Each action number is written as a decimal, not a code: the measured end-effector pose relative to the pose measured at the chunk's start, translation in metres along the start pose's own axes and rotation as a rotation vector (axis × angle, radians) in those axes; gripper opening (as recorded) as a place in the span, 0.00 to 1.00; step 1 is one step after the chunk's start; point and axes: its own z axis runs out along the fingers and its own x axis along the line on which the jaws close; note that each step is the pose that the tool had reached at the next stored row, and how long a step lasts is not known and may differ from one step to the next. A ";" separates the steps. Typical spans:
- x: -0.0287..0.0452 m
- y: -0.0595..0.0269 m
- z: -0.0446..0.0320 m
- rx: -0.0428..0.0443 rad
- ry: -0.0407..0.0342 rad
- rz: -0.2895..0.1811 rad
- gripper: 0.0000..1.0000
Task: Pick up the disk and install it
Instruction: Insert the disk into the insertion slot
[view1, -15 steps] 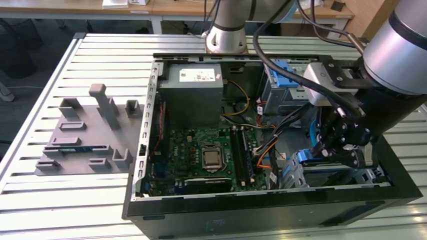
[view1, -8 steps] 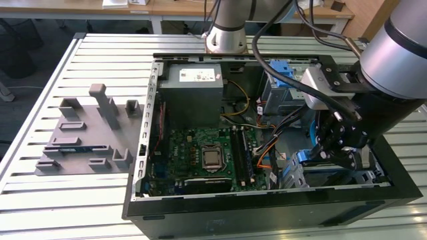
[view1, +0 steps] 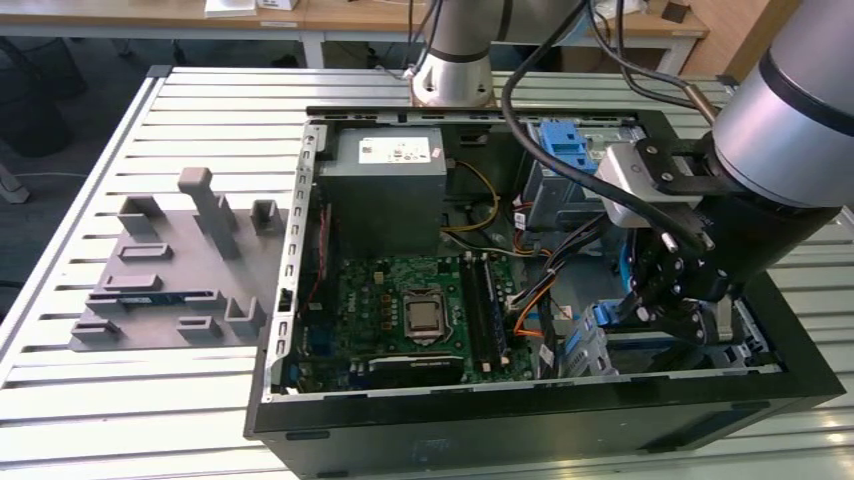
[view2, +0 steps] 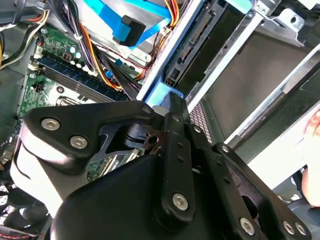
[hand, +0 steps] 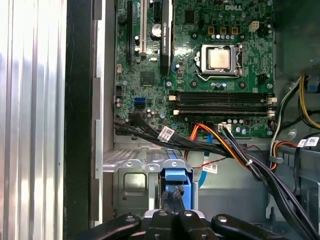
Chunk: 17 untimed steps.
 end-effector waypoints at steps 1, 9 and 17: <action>0.0000 0.0000 0.0000 0.0000 0.0000 0.000 0.11; -0.0002 0.0002 -0.0069 0.0000 -0.0004 0.000 0.11; -0.0005 0.0004 -0.0157 0.0000 -0.0003 0.000 0.11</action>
